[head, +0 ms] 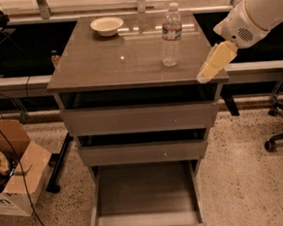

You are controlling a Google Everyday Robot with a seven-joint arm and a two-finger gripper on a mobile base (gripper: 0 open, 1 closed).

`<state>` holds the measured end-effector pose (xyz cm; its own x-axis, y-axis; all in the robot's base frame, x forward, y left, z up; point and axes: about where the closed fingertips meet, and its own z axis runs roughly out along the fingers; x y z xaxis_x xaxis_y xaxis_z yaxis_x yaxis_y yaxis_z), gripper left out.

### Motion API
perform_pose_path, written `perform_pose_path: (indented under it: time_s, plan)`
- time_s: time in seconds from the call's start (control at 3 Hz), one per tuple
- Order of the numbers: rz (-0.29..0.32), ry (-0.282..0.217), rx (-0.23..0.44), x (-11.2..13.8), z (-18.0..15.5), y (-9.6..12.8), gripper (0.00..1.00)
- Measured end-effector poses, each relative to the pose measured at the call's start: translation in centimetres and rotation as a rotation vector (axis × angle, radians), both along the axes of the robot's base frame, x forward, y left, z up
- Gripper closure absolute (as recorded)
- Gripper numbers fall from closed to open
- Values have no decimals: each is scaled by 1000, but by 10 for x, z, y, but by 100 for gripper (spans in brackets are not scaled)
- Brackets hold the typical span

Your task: Place water bottle into bottom drawer

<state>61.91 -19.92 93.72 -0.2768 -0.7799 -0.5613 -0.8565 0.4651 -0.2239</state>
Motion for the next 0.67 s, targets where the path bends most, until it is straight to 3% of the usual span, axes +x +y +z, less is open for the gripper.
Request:
perform_pose_path:
  time_s: [0.67]
  plan:
    - [-51,-81,18,48,-12,27,0]
